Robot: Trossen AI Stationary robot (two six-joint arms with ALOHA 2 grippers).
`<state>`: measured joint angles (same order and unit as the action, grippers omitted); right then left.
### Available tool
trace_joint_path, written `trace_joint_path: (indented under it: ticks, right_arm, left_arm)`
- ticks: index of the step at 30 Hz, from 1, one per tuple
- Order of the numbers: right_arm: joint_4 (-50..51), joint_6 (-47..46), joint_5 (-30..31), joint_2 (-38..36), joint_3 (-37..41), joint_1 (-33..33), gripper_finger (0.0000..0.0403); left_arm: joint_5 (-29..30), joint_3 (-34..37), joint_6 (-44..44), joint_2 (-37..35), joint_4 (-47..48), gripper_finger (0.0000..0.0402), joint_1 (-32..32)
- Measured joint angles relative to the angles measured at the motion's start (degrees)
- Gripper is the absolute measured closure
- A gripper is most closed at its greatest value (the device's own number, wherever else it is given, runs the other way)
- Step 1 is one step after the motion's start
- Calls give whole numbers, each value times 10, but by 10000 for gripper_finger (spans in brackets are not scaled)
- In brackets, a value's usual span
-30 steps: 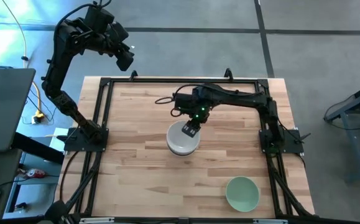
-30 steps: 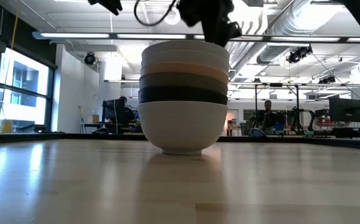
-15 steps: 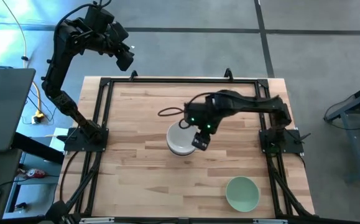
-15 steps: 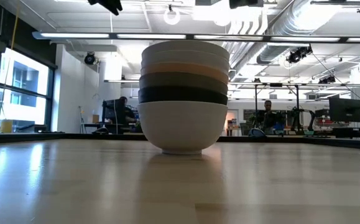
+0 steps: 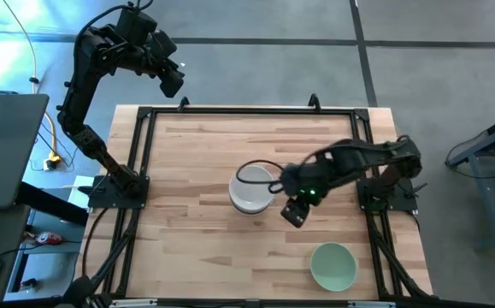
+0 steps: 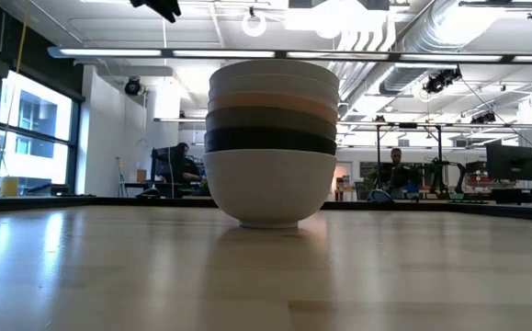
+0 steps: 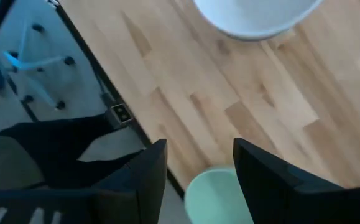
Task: Nest bowls inside each other
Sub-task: Stack the green bowl on the white bowl
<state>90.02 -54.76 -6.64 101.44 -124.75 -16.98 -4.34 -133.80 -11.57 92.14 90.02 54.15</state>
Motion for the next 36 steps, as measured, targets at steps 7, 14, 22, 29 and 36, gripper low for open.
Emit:
trace_joint_path:
  ticks: [7, 14, 22, 29, 36]
  right_arm:
    - [0, -97, 31, -31, 0, -79, 226]
    - [0, -161, 31, -34, 0, -149, 226]
    - [0, -263, 67, -33, 0, -214, 226]
    - [0, -371, 76, -32, 0, -273, 226]
    - [0, -418, 86, -33, 0, -307, 257]
  left_arm:
    - [0, 0, 0, 0, 0, 245, -2]
    - [-2, 0, 19, 3, 0, 245, -3]
    - [-2, 0, 31, 16, 0, 245, -28]
    - [-2, 0, 34, 32, 0, 245, -55]
    - [-2, 0, 23, 34, -2, 245, -81]
